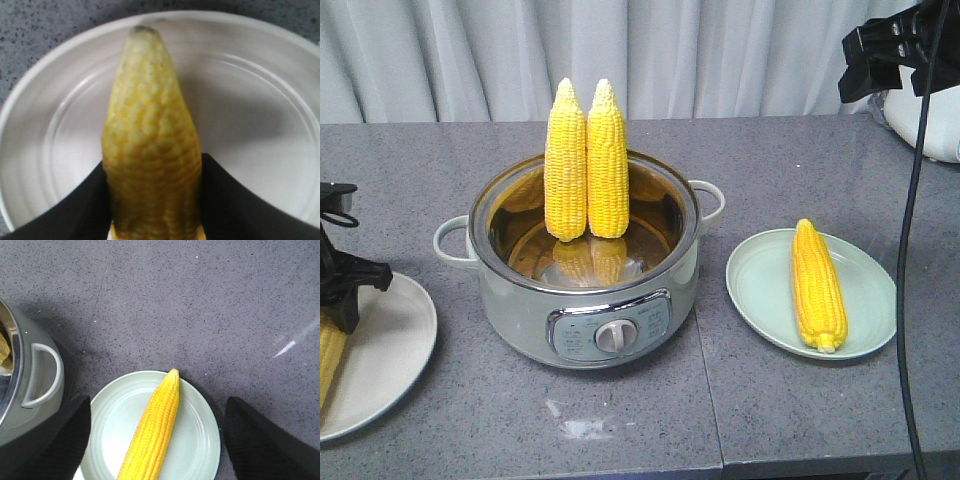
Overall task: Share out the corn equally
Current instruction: 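Lower the held corn cob onto the white plate and open the left gripper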
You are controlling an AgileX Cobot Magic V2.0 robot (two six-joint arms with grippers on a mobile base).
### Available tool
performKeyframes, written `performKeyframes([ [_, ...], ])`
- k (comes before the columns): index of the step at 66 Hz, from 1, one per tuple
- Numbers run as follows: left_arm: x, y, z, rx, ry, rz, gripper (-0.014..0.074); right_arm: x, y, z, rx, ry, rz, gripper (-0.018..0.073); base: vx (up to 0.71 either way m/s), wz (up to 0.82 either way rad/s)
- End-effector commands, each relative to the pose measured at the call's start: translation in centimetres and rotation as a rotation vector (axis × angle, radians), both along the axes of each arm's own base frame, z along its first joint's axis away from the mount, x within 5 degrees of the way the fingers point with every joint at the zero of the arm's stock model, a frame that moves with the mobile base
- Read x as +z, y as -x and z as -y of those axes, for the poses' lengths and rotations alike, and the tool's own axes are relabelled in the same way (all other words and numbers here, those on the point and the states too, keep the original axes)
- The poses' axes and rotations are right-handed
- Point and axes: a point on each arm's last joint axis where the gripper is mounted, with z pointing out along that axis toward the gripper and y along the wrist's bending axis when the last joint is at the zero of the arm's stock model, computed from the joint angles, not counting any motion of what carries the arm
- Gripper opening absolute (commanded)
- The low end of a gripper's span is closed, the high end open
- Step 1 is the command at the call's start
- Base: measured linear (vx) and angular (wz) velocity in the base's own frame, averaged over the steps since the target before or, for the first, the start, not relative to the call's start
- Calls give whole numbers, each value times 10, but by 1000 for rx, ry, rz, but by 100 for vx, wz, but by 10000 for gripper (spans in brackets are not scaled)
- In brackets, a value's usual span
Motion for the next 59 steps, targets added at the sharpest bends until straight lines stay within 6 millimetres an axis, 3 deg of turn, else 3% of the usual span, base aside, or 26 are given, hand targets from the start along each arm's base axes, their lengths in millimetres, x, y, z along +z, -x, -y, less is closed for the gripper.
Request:
performKeyframes([
  [1, 13, -2, -5, 8, -13, 59, 229, 22, 17, 2, -2, -1, 59, 540, 0, 0],
  [35, 13, -5, -4, -16, -8, 85, 402, 22, 17, 2, -2, -1, 59, 540, 0, 0],
  [53, 14, -3, -3, -9, -3, 74, 430, 22, 17, 2, -2, -1, 59, 540, 0, 0],
  [59, 26, -6, -1, -2, 22, 104, 432, 22, 17, 2, -2, -1, 59, 540, 0, 0],
])
